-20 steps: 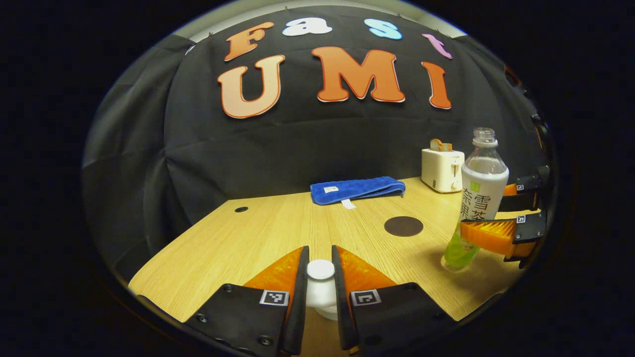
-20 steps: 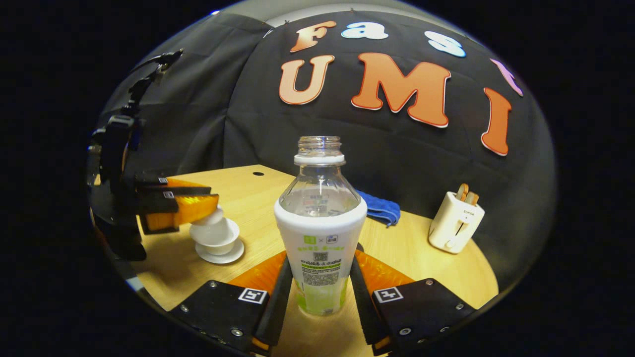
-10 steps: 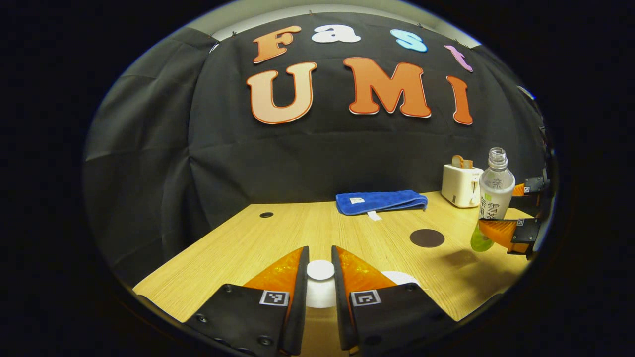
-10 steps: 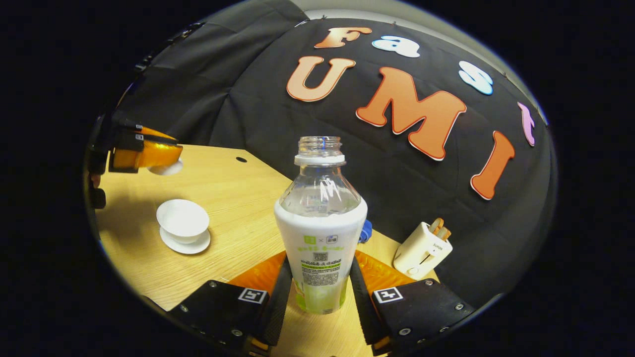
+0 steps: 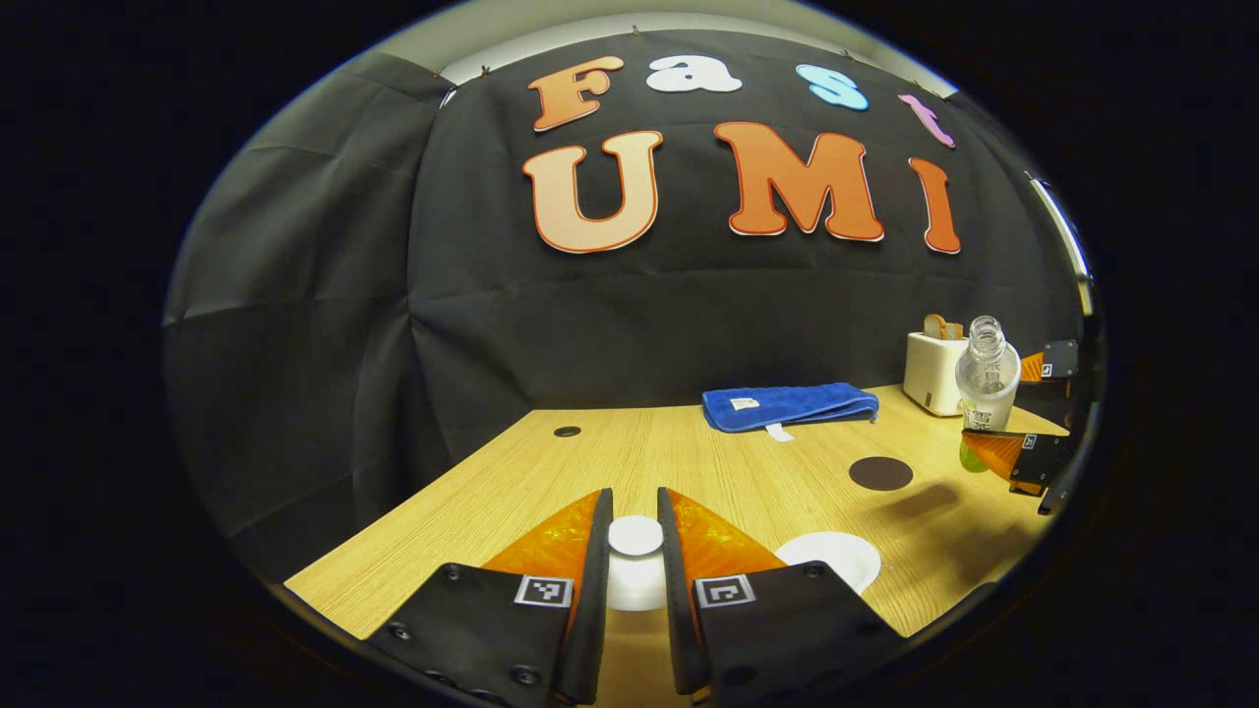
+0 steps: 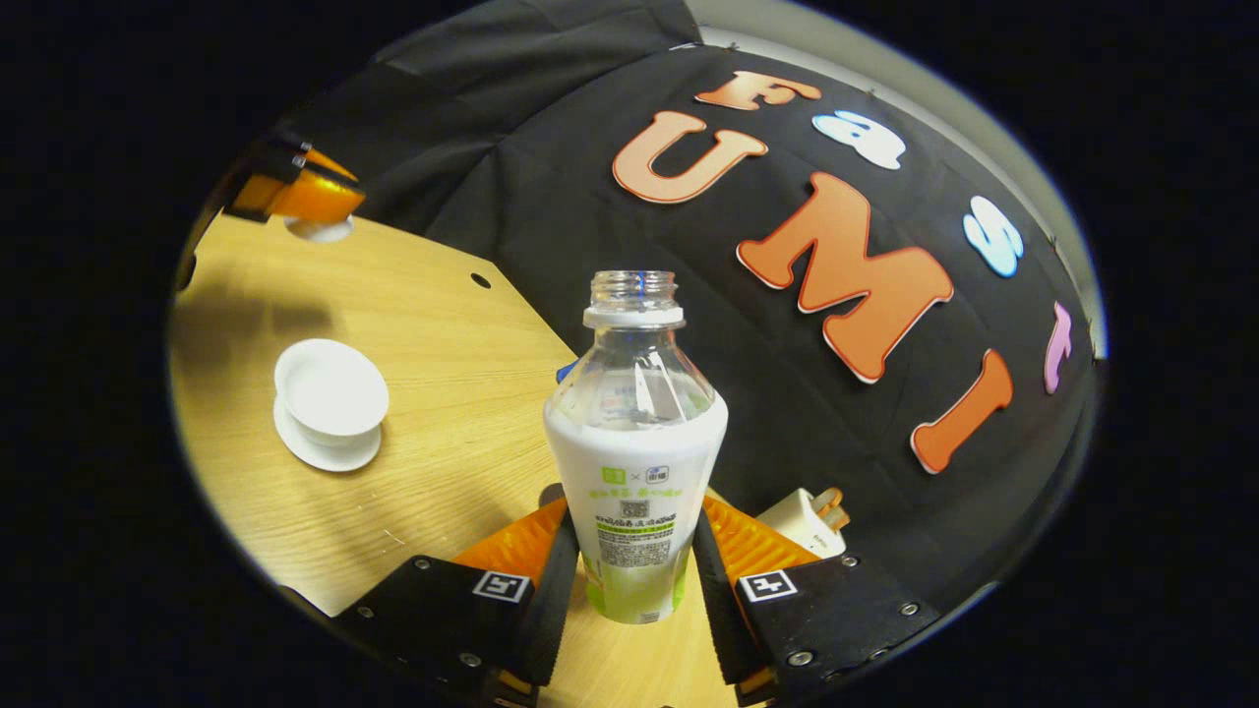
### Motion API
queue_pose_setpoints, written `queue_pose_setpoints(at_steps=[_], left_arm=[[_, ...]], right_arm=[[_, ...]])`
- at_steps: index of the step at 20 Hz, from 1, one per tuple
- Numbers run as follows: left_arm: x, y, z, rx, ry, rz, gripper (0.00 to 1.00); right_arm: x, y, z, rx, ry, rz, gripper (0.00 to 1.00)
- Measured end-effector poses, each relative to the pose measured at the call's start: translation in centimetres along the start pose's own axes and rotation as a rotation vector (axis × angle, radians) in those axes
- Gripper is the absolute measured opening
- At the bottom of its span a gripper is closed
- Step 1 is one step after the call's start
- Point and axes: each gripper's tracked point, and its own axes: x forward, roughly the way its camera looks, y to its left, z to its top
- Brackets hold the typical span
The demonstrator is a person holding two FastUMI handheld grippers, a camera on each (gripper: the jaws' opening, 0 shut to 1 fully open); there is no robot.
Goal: Open the teacup lid with one hand, grasp the water bottle and pour water into the teacup with the other hand; after pouring, place the water bottle on the coaster and then close the teacup lid.
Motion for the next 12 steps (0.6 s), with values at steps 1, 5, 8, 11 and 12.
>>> queue_pose_setpoints(at_steps=[1,5,8,11,12], left_arm=[[-0.1,0.3,-0.1,-0.001,0.002,0.004,0.31],[-0.3,1.5,-0.7,-0.009,0.007,0.019,0.31],[-0.4,2.3,-0.9,-0.012,0.008,0.029,0.31],[-0.6,2.9,-1.3,-0.018,0.014,0.034,0.31],[-0.6,3.1,-1.5,-0.019,0.014,0.036,0.31]], right_arm=[[0.2,0.2,0.2,-0.027,-0.003,-0.007,0.66],[1.2,0.4,0.6,-0.141,-0.010,-0.043,0.63],[1.0,0.3,1.2,-0.224,-0.029,-0.071,0.63],[1.2,0.8,1.5,-0.294,-0.043,-0.079,0.63],[1.2,1.1,1.8,-0.319,-0.050,-0.083,0.63]])
